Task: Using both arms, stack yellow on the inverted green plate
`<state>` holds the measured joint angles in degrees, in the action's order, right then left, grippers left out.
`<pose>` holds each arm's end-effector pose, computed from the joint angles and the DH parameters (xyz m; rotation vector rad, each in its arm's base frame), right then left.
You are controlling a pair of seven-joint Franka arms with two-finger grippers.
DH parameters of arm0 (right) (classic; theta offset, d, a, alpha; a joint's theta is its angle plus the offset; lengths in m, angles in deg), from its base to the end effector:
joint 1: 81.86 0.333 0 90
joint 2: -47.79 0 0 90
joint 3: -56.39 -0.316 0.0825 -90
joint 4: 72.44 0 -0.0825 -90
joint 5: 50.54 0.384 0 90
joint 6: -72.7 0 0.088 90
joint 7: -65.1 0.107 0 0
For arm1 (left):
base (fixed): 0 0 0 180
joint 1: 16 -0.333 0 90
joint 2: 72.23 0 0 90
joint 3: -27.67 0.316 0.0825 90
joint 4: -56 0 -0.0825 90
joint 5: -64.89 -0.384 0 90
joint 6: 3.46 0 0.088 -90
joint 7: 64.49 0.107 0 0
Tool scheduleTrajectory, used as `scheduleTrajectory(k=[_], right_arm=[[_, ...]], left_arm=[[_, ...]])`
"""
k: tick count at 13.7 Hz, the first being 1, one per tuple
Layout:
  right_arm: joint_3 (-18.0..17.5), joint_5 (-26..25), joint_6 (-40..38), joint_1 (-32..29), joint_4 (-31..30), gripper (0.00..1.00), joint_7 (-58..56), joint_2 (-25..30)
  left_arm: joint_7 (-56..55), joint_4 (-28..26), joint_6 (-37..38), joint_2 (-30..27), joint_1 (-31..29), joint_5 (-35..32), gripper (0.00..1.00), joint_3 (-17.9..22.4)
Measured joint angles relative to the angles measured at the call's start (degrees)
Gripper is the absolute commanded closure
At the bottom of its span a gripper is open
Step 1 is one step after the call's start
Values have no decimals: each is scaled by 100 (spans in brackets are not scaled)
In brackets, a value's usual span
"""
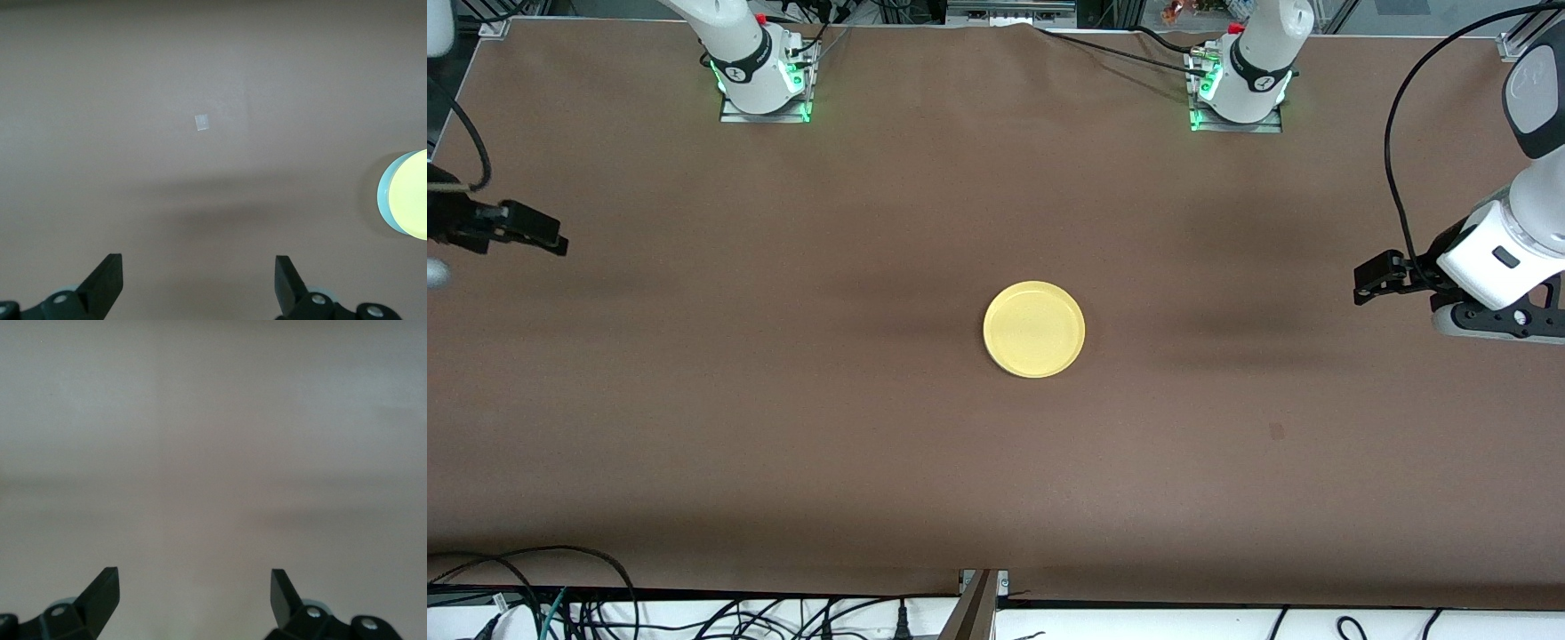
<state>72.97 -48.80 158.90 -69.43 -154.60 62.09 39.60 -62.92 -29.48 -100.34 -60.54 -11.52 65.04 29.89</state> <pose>0.5892 -0.0266 0.6042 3.1335 -0.0273 -0.1051 0.6230 -0.0271 0.5523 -3.1345 0.1055 0.0076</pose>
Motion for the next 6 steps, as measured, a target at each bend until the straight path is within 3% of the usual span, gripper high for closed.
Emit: scheduleTrajectory(k=[6], right_arm=[[-259, -59, -307, -326, -311, 0, 0, 340]], left_arm=[[0, 0, 0, 0, 0, 0, 0, 0]])
